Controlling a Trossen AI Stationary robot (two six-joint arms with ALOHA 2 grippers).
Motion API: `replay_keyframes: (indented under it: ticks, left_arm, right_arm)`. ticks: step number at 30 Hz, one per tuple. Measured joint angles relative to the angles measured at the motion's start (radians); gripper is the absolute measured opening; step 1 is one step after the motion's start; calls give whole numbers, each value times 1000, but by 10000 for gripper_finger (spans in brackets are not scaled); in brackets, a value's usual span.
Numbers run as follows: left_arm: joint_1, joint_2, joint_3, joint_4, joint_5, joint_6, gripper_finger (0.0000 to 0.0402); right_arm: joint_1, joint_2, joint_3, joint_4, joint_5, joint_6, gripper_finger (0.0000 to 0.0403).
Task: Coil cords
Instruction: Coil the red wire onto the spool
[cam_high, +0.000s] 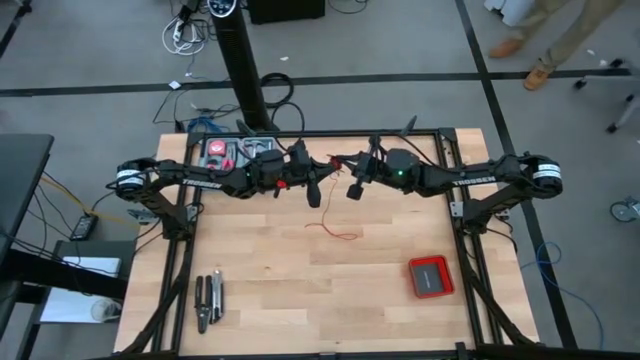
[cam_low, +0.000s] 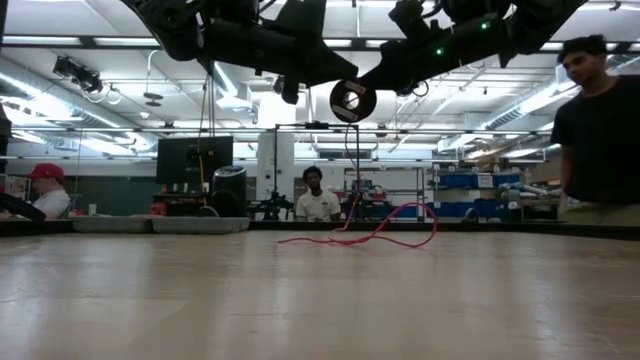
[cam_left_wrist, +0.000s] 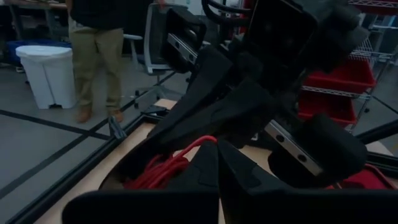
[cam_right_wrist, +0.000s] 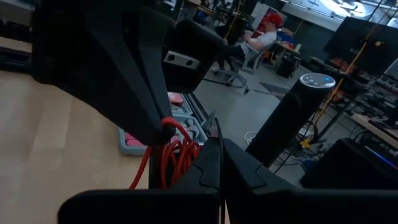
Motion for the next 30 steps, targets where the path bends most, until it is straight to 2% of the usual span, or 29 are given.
replay_keyframes:
  ticks: [9, 20, 30]
  left_arm:
    - [0, 0, 0, -3, 17, 4, 1]
    - [-3, 0, 1, -6, 33, 5, 34]
    - [-3, 0, 1, -3, 28, 3, 37]
  right_arm:
    - [3, -2, 0, 6, 0, 2, 2]
    - [8, -3, 0, 38, 1, 19, 2]
    - [9, -3, 0, 50, -4, 60, 2]
